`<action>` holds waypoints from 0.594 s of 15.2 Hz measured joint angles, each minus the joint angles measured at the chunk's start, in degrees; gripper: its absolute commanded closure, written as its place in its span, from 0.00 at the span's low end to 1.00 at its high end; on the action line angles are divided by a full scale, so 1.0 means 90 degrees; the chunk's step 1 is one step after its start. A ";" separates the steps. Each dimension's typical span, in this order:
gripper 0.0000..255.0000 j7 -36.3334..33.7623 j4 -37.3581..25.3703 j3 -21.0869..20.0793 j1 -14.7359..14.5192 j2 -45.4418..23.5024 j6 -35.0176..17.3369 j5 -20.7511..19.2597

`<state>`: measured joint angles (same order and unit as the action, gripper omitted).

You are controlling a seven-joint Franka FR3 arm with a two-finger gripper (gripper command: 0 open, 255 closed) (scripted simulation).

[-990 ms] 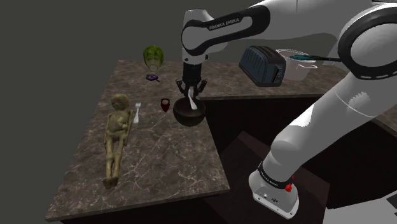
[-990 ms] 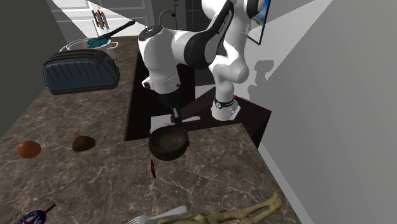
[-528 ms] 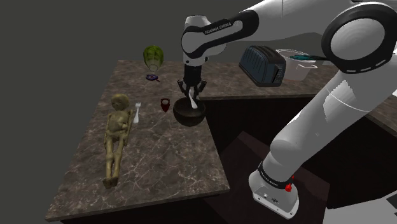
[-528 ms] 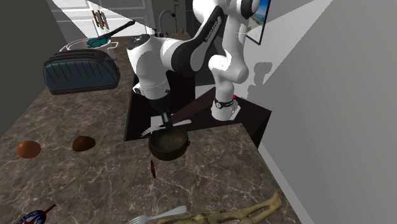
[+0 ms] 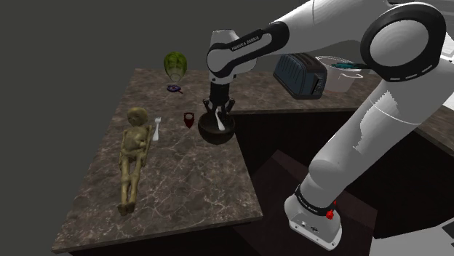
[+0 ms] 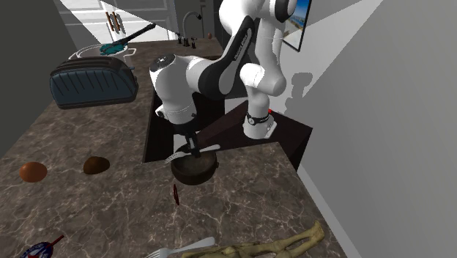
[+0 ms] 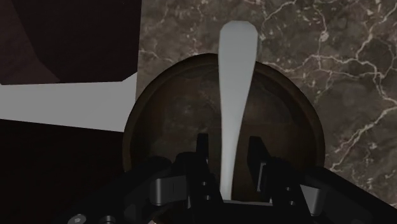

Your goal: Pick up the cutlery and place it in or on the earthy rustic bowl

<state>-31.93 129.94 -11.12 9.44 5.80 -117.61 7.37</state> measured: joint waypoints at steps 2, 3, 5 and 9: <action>1.00 0.0000 0.0007 -0.0001 -0.0001 -0.0004 -0.0015 0.0000; 1.00 0.0000 0.0007 -0.0002 -0.0001 -0.0005 -0.0018 0.0000; 0.00 0.0000 0.0009 -0.0002 -0.0001 -0.0006 -0.0020 0.0000; 0.00 0.0000 0.0010 -0.0002 -0.0001 -0.0007 -0.0021 0.0000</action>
<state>-31.93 130.03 -11.13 9.43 5.73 -117.80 7.37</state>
